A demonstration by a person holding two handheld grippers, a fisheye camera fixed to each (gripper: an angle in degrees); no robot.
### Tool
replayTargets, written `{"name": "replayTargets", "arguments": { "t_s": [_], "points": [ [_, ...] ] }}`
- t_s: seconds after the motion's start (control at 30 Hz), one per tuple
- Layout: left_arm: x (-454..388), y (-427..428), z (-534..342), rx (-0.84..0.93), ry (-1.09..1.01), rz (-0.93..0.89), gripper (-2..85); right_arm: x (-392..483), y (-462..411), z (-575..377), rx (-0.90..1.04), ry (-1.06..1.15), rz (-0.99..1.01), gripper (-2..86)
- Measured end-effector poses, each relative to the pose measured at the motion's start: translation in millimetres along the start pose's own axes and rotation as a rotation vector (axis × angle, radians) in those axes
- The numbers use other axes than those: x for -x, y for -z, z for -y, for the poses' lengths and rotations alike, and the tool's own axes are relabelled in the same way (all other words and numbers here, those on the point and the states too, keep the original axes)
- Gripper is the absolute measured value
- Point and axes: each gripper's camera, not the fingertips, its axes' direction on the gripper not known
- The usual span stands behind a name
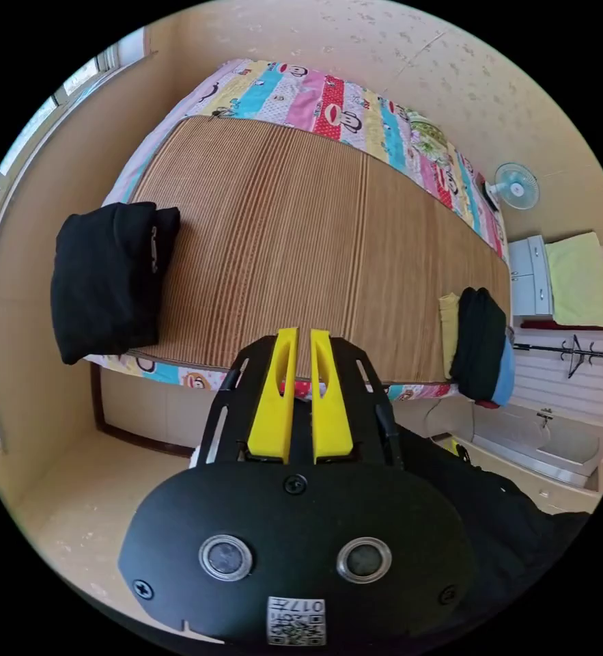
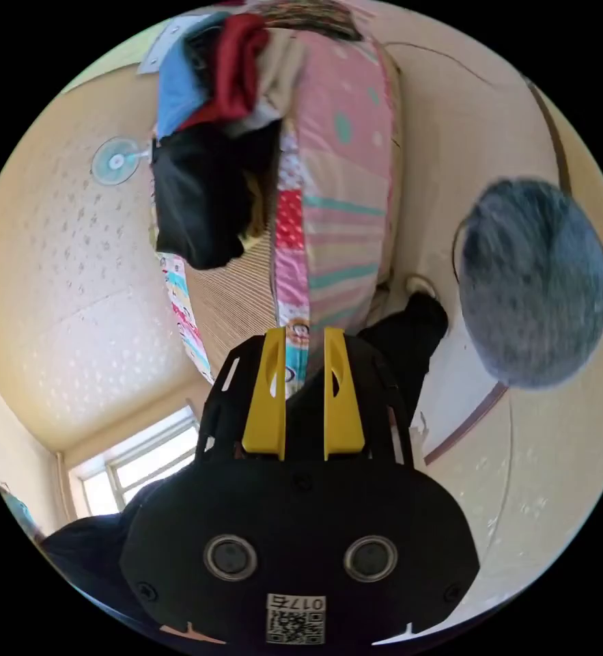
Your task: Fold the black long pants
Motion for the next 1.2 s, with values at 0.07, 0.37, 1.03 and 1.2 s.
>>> {"name": "replayTargets", "arguments": {
  "t_s": [0.07,0.37,1.03,1.2],
  "points": [
    [-18,-10,-16,-0.009,-0.014,-0.128,2.4,46,21,40,-0.05,0.178,-0.101,8.8],
    [-75,-26,-72,-0.04,-0.184,-0.517,-0.5,172,-35,168,0.232,0.566,-0.511,8.6],
    [87,-56,-85,-0.292,-0.016,-0.91,-1.0,495,-114,-126,0.787,1.418,0.108,5.2],
    [130,-53,-90,-0.299,-0.021,-0.8,-1.0,400,-144,-91,0.75,1.016,-0.094,6.0]
  ]
}}
